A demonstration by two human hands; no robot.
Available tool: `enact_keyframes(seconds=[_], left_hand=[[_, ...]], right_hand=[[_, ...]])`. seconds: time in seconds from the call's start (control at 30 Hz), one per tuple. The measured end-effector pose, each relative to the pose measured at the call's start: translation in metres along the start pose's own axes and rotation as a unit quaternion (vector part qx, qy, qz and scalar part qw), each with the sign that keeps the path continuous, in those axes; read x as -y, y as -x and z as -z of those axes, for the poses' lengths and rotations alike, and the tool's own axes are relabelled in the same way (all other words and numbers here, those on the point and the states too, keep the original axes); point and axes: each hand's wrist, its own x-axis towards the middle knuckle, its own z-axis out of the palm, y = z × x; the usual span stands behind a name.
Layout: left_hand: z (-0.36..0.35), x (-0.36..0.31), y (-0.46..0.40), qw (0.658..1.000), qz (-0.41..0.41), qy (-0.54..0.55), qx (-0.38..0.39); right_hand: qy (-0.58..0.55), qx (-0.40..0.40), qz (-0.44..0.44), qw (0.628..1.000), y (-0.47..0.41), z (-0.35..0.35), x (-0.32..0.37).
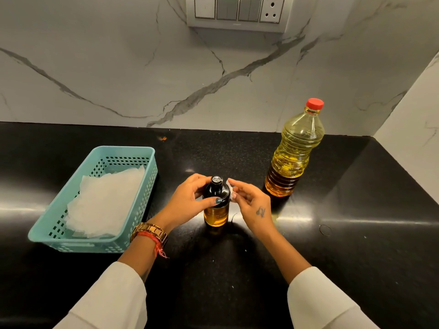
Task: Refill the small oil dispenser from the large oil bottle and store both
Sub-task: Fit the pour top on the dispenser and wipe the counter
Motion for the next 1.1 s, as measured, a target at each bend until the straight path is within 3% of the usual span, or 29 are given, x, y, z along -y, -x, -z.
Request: enact_keyframes(seconds=[0.17, 0.27, 0.5, 0.67, 0.8, 0.9, 1.1], left_hand=[[0.001, 0.000, 0.001, 1.000, 0.014, 0.009, 0.005], [-0.002, 0.001, 0.003, 1.000, 0.004, 0.011, 0.010], [-0.007, 0.001, 0.004, 0.999, 0.011, 0.046, 0.023], [-0.003, -0.001, 0.002, 1.000, 0.003, 0.008, 0.026], [-0.014, -0.008, 0.005, 0.994, -0.005, -0.078, -0.079], [-0.026, -0.013, 0.010, 0.981, -0.028, -0.077, -0.174], [-0.032, -0.014, 0.012, 0.977, -0.046, -0.071, -0.198]], right_hand=[[0.087, -0.035, 0.107, 0.990, 0.001, -0.001, 0.014], [0.084, -0.044, 0.140, 0.986, 0.020, -0.004, 0.009], [0.000, -0.098, 0.057, 0.994, 0.021, -0.005, 0.006], [-0.027, -0.058, -0.030, 0.998, -0.003, 0.001, 0.010], [0.080, -0.001, 0.035, 0.996, -0.015, 0.005, 0.027], [0.135, -0.015, 0.105, 0.985, -0.004, 0.002, 0.028], [0.074, -0.061, 0.106, 0.990, 0.009, -0.003, 0.015]])
